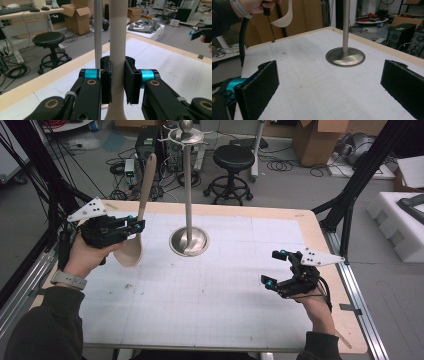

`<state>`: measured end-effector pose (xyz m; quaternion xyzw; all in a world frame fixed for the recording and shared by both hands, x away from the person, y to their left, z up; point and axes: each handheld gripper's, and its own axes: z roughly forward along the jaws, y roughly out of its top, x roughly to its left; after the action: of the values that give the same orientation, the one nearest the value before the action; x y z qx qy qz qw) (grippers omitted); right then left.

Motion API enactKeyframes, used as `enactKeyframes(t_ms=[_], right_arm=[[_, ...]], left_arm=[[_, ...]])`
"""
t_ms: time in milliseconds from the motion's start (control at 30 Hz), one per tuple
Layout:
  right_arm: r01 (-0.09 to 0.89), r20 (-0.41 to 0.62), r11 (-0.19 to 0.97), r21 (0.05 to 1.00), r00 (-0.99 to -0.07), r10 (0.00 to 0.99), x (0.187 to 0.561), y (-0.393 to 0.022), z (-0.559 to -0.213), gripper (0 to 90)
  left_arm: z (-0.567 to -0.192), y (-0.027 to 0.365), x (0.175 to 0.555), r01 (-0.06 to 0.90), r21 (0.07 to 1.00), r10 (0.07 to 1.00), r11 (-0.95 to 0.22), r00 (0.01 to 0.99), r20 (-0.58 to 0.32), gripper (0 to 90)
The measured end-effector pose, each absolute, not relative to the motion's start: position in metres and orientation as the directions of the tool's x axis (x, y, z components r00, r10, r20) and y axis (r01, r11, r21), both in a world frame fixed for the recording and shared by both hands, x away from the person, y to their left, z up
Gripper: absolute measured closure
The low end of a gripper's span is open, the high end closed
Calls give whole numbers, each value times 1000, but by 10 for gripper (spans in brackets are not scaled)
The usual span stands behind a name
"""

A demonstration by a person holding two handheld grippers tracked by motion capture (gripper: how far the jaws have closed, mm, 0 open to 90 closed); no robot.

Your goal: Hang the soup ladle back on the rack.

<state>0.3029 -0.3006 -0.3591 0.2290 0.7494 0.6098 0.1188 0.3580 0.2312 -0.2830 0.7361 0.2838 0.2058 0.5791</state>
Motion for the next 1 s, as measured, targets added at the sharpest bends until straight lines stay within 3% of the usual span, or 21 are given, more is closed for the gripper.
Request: enactKeyframes(t_ms=[467,1000], right_arm=[[193,107,125,973,-862,495,301,-307,-357,6],[180,101,111,977,-859,503,299,-314,-355,7]], left_arm=[[-262,236,381,168,967,638,-193,770,-6,777],[-260,234,401,180,974,630,-140,775,-53,777]])
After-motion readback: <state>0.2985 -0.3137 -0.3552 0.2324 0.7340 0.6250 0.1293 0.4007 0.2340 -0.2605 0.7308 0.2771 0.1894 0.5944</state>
